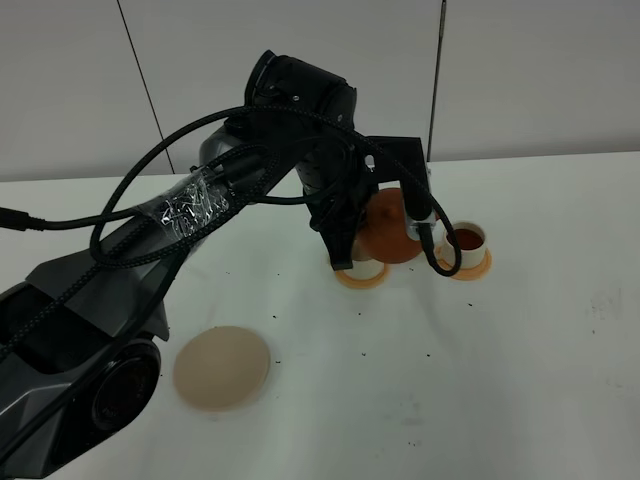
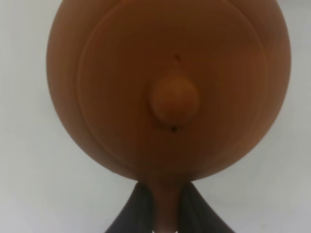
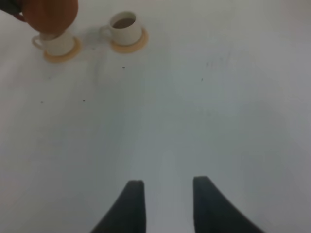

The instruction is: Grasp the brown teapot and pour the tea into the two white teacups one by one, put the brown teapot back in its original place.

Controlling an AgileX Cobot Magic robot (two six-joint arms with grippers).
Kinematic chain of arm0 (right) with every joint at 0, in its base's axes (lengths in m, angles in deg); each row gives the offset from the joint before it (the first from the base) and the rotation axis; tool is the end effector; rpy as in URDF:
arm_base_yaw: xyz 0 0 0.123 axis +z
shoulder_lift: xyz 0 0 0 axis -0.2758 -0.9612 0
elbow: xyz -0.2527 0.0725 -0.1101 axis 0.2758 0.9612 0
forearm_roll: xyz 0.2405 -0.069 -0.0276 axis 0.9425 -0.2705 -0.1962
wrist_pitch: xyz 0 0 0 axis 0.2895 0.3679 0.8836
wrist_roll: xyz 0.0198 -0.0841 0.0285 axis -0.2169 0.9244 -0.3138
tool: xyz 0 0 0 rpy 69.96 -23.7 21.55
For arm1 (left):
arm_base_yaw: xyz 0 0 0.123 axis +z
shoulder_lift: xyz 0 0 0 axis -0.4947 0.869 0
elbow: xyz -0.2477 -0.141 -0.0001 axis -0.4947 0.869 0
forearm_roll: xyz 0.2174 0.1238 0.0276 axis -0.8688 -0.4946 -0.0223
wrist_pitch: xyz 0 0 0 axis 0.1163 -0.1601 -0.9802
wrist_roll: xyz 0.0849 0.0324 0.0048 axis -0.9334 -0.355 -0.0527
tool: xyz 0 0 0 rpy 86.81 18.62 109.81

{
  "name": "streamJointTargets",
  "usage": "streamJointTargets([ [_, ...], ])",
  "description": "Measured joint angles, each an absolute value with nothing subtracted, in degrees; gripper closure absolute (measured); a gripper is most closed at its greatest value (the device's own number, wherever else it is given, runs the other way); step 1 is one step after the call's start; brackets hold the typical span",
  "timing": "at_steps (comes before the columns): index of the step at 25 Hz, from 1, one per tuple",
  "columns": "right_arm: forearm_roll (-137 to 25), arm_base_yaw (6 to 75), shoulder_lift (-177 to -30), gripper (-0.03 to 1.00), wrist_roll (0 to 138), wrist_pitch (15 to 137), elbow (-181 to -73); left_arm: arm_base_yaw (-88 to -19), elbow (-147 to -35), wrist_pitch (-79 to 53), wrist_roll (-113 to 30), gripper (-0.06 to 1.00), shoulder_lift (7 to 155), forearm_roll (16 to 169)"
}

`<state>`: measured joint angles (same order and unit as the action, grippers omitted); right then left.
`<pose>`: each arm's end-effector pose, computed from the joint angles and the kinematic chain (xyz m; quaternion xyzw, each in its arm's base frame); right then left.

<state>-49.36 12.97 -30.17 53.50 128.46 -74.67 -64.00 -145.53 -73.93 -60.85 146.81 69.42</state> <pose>-0.0052 0.0209 0.2745 -0.0347 0.8510 0.0851 0.5170 0.4431 -0.2867 0.2197 0.6858 0.6904 0.1130 0.2004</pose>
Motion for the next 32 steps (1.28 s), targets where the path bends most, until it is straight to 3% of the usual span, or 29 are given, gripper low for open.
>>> streamJointTargets([
  [32, -49.4, 13.0, -30.2, 0.73, 53.5, 128.5, -74.7, -66.0, -145.6, -77.1, -49.0, 0.77, 149.7, 71.3],
])
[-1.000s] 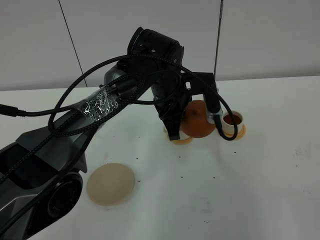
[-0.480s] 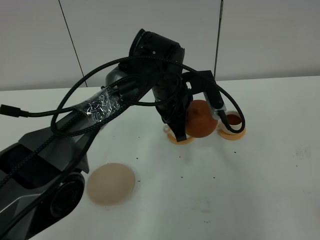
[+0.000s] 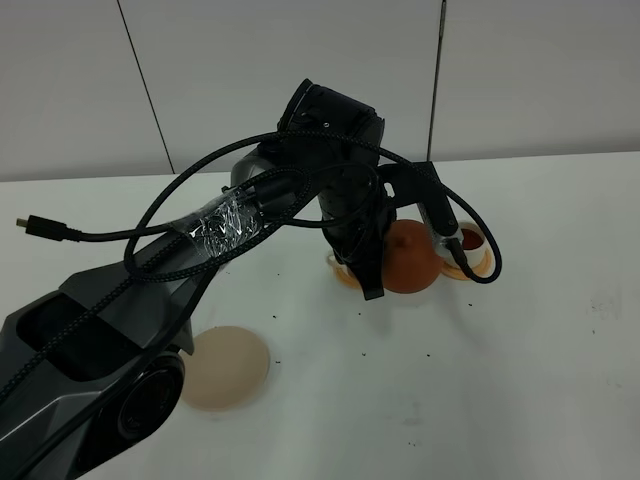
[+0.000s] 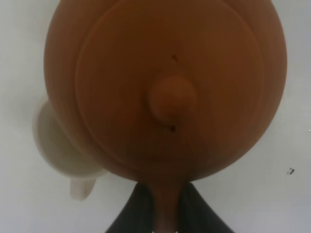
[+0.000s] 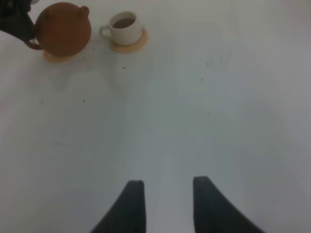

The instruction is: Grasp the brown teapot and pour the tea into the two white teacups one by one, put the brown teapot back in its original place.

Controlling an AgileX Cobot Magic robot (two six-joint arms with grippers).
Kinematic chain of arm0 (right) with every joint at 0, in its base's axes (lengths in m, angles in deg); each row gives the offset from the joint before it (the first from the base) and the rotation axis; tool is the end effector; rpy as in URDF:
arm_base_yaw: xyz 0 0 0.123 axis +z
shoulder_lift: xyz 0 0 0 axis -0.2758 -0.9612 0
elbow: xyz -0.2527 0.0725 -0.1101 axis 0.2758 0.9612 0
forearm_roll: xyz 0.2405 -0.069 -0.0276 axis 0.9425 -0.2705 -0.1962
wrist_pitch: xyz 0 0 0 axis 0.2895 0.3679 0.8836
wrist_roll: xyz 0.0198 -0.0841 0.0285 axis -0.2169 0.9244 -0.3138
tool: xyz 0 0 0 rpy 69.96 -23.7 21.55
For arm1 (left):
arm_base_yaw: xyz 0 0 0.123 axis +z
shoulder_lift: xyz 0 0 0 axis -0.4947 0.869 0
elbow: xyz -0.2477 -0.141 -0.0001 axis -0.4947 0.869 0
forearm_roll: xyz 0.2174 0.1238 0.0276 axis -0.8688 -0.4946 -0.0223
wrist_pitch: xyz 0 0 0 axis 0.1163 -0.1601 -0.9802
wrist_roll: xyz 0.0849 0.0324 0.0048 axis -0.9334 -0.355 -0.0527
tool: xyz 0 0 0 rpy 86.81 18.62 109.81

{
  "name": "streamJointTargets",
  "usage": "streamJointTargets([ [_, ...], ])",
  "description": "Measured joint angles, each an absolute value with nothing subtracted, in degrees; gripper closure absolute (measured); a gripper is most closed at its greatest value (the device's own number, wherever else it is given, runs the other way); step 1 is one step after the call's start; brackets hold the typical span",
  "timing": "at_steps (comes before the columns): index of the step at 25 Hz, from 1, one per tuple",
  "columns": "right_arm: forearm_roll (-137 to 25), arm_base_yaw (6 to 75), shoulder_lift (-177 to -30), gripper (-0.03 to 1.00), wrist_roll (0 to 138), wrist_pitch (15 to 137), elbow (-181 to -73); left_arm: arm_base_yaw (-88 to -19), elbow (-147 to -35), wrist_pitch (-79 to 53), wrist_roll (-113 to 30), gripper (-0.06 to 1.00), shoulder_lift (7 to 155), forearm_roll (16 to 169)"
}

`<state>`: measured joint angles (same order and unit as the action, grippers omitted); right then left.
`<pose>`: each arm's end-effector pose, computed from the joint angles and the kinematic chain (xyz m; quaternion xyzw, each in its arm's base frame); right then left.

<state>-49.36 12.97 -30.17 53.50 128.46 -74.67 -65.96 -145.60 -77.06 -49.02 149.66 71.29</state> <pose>-0.0052 0.0209 0.2745 -0.0347 0.8510 0.0851 0.5170 0.4313 -0.3034 0.1916 0.6279 0.7578 0.0701 0.1630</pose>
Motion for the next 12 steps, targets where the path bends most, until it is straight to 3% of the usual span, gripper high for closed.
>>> streamJointTargets([
  [12, -49.4, 13.0, -30.2, 0.73, 53.5, 128.5, -74.7, -66.0, -145.6, -77.1, -49.0, 0.77, 149.7, 72.0],
])
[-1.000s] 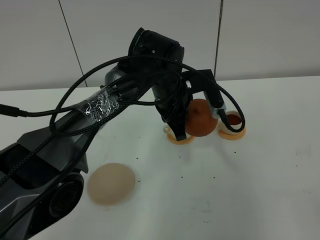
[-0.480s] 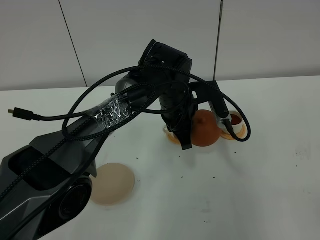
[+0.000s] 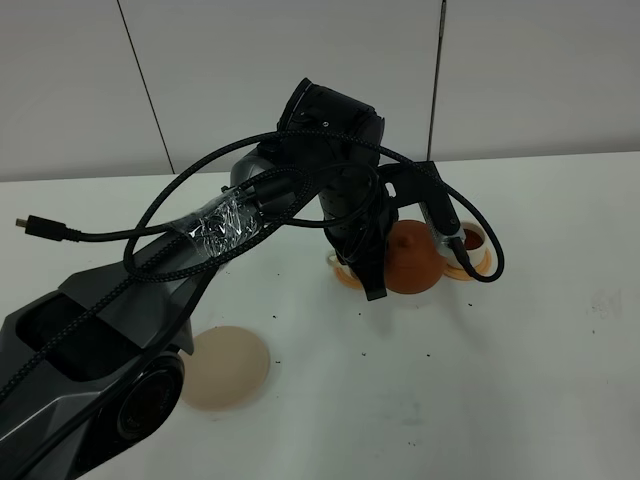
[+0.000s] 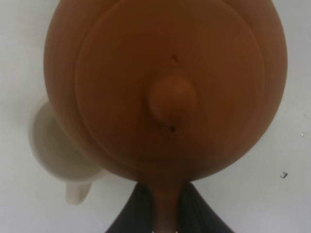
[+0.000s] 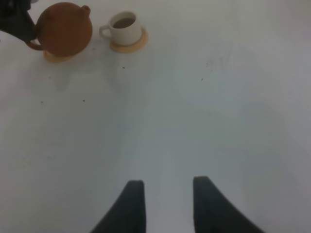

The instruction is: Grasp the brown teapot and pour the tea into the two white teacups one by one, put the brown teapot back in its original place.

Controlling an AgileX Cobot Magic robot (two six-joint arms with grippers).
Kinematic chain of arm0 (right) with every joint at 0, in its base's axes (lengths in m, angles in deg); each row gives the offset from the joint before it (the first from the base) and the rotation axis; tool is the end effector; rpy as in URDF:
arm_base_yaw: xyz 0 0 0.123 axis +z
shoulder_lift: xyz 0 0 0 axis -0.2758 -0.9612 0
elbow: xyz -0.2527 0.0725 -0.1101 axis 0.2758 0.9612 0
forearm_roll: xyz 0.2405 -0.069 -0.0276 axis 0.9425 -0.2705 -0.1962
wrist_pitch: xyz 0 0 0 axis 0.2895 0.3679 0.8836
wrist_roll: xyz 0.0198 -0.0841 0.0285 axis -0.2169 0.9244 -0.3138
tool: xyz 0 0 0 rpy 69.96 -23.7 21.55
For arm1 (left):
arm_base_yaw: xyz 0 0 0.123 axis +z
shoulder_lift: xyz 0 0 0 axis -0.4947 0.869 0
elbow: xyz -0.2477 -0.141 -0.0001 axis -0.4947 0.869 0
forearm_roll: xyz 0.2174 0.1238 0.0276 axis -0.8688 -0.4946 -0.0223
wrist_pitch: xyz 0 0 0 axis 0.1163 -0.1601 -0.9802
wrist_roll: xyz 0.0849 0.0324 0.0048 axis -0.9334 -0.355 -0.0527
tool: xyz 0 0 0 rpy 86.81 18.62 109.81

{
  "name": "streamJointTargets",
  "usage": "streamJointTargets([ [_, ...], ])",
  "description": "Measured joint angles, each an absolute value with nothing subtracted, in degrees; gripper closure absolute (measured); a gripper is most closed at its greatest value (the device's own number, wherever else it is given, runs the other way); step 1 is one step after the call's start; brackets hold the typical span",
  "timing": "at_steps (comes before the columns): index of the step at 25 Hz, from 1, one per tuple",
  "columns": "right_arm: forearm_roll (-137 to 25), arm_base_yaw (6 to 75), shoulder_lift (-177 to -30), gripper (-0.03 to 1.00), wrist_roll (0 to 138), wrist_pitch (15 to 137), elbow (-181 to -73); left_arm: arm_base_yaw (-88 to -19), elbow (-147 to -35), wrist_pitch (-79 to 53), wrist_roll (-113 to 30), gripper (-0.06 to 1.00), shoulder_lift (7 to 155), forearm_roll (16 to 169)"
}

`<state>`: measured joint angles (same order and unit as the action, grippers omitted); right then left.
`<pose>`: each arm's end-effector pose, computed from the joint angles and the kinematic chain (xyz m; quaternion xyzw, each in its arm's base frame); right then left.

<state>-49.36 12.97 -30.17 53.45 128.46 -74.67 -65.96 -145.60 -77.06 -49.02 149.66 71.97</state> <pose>-0.0052 0.0209 0.2745 -0.0344 0.8510 0.0853 0.5170 0.4307 -0.3042 0.1915 0.6272 0.7589 0.0643 0.1634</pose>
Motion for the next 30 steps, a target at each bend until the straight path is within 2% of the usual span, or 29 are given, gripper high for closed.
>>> streamJointTargets([
  [14, -49.4, 13.0, -30.2, 0.73, 53.5, 128.5, -74.7, -64.8, -147.8, -77.1, -50.5, 0.77, 148.2, 71.6],
  [30, -49.4, 13.0, -30.2, 0.73, 53.4, 128.5, -74.7, -52.6, -146.9, -77.0, -53.3, 0.77, 143.6, 70.8],
])
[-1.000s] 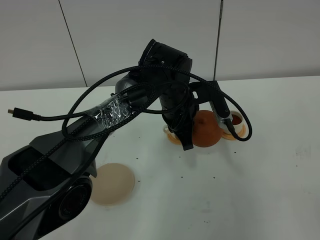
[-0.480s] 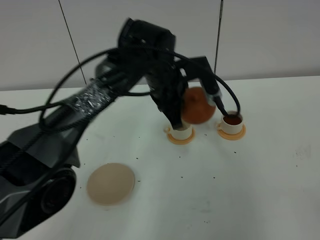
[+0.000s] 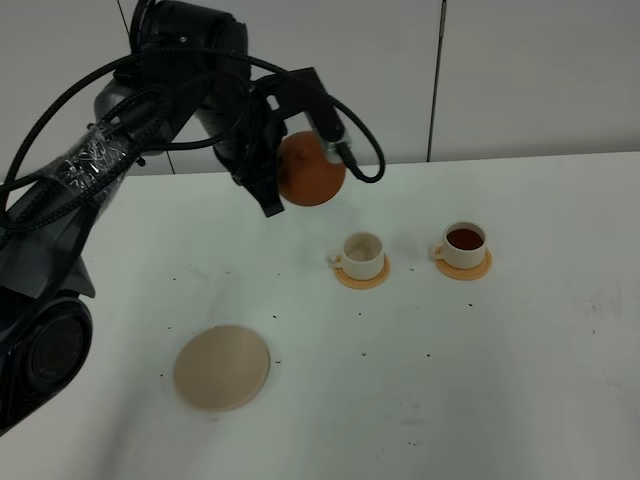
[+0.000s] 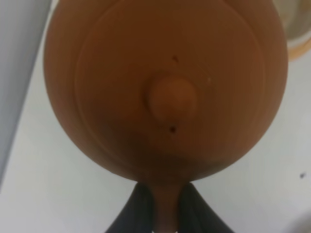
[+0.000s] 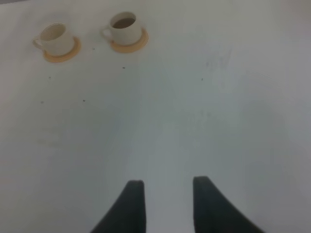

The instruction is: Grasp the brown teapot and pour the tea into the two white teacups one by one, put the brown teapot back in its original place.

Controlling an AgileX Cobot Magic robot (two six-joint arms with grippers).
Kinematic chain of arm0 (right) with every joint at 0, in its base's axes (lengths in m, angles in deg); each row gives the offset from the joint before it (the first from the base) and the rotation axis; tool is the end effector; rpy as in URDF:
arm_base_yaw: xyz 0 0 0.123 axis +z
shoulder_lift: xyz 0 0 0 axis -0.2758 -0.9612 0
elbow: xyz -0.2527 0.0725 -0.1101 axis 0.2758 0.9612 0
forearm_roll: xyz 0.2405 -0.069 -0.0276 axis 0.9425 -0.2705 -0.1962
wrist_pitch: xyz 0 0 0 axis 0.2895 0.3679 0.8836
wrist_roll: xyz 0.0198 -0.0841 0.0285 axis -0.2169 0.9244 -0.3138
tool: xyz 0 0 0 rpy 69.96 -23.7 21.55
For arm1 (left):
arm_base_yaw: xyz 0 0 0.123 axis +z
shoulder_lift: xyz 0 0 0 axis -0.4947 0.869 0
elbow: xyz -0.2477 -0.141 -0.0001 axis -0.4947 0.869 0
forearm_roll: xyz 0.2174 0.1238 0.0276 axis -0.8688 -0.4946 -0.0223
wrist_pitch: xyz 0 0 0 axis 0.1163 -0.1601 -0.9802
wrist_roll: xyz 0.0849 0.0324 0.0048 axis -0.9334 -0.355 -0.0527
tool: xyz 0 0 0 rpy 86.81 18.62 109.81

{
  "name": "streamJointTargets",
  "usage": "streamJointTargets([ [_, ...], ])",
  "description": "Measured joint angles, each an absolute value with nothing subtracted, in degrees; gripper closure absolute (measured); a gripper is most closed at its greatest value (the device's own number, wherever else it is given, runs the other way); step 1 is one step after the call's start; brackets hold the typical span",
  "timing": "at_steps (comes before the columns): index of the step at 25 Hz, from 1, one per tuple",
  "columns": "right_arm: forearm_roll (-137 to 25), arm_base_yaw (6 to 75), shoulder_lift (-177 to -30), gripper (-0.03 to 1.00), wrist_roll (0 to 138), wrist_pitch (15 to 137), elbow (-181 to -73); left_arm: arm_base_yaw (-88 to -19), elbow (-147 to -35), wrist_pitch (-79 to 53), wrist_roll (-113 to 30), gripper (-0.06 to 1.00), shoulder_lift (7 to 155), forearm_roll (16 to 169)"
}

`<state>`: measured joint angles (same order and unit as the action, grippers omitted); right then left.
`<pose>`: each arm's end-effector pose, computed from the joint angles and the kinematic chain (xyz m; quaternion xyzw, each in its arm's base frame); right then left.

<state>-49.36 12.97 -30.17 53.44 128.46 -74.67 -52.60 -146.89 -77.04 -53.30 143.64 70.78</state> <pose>-0.0052 0.0209 0.2745 -0.0343 0.8510 0.0854 0.5170 0.4816 -0.1913 0.2531 0.5559 0.7963 0.1116 0.2106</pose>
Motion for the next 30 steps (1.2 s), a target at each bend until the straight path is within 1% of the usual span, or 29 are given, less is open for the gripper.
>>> streamJointTargets([
  [5, -49.4, 13.0, -30.2, 0.73, 53.5, 128.5, -74.7, -51.3, -142.6, -77.1, -54.4, 0.77, 143.6, 70.4],
  [12, -49.4, 13.0, -30.2, 0.73, 53.5, 128.5, -74.7, -51.4, -139.2, -77.1, -58.0, 0.77, 143.6, 67.8],
  [23, -49.4, 13.0, -30.2, 0.73, 53.5, 128.5, -74.7, -51.5, -138.8, -77.0, -62.4, 0.77, 143.6, 59.8],
  [30, -49.4, 13.0, -30.2, 0.73, 53.5, 128.5, -74.7, -53.6, -138.8, -76.8, -64.4, 0.77, 144.9, 54.9],
])
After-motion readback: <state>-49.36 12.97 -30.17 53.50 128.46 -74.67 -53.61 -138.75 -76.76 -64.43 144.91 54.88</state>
